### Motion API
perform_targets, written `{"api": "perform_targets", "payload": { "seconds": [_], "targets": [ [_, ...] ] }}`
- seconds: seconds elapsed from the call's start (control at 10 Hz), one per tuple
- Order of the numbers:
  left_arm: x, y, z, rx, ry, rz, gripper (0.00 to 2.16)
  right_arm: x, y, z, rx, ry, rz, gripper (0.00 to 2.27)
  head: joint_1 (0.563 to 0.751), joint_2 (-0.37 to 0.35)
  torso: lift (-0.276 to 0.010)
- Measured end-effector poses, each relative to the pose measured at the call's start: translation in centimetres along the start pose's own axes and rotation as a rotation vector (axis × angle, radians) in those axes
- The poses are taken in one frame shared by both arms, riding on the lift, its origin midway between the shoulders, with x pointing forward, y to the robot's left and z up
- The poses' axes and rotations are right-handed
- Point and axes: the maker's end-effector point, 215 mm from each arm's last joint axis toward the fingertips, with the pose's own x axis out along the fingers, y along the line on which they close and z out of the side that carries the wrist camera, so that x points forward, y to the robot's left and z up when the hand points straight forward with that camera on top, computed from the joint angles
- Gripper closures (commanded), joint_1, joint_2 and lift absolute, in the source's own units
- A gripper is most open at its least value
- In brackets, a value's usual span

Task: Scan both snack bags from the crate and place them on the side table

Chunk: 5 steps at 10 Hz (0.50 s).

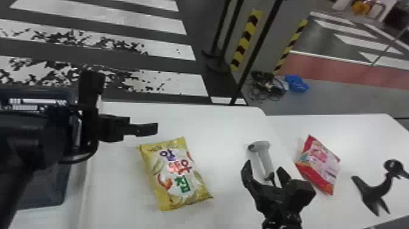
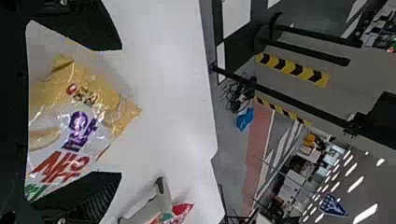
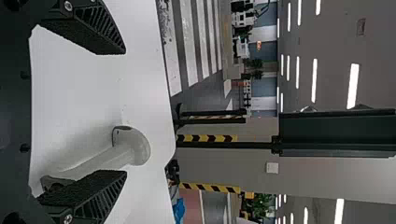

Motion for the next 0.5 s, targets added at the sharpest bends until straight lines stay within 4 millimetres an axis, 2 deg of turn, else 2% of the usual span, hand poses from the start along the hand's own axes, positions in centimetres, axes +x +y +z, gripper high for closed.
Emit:
{"api": "perform_targets", "payload": {
  "seconds": [0.2, 0.4, 0.5],
  "targets": [
    [-1.9, 0.6, 4.2, 0.096, -0.118, 0.122, 0.02, 0.0, 0.2, 0.3, 0.000, -0.003, 0.004, 0.07, 0.695, -0.350, -0.095],
    [-5.6, 1.4, 7.4, 0.200, -0.223, 0.257, 0.02, 0.2, 0.7, 0.6, -0.007, 0.004, 0.024, 0.07, 0.695, -0.350, -0.095],
    [-7.6, 2.1, 8.1, 0.201, -0.268, 0.285, 0.02, 0.4, 1.4, 0.8, -0.009, 0.012, 0.040, 0.06, 0.695, -0.350, -0.095]
  ]
}}
